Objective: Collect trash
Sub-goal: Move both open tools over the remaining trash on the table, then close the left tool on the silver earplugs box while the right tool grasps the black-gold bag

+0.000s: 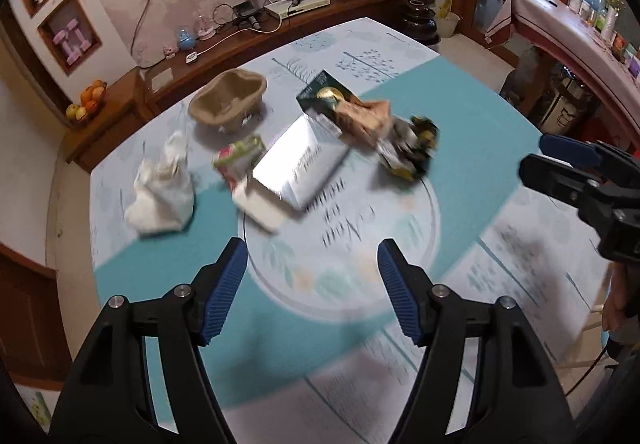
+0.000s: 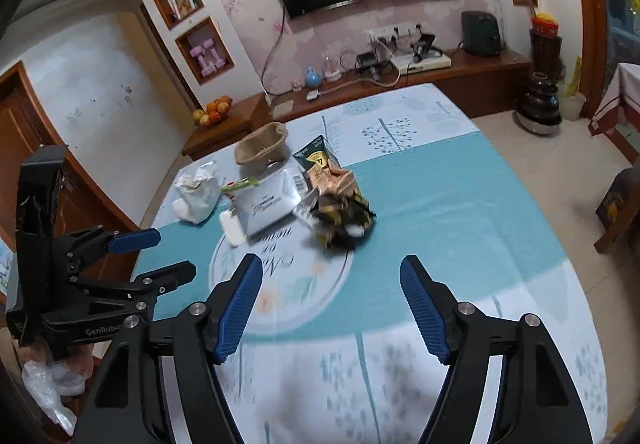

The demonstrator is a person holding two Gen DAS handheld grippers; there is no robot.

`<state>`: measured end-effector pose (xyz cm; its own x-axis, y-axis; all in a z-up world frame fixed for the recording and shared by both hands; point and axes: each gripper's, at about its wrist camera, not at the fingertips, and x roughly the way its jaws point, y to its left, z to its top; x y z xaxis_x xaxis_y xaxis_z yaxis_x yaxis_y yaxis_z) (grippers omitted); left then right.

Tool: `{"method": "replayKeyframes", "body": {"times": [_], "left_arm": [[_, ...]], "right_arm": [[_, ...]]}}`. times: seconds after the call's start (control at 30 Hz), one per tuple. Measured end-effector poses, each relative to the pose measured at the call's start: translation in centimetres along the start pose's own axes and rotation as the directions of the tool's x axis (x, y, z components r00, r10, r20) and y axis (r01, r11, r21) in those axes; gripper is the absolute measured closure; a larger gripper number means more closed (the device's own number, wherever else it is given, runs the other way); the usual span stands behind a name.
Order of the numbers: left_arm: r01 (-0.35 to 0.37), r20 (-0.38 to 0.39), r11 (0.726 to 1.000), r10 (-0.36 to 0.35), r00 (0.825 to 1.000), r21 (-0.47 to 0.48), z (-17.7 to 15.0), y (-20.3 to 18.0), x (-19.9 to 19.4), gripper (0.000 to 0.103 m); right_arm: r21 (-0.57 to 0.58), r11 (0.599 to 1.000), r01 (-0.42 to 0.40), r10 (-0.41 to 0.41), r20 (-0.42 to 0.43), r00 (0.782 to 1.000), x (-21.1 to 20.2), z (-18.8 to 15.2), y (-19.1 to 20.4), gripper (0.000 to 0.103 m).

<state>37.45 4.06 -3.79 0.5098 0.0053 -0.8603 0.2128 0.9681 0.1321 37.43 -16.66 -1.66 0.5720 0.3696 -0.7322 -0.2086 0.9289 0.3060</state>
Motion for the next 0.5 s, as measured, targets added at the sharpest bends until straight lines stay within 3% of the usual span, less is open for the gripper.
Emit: {"method": "replayKeyframes", "body": {"times": [0.27,0.5], "left_arm": [[0.037,-0.034,0.997,-0.035,0.999,0.074,4.3,0.8,5.8,0.038],[0.062,-0.059,0.993,-0.056,0.997,0.101,6.0,0.5,10.0,0.038]], "right_arm": [[0.145,0.989,0.009,0.001,-0.068,0.998,9.6,5.1,-2.4,0.030],[0.260,0.965,-0.048,0.088,-0.144,0.986,15.7,4.6,-3.9,0.030]]}}
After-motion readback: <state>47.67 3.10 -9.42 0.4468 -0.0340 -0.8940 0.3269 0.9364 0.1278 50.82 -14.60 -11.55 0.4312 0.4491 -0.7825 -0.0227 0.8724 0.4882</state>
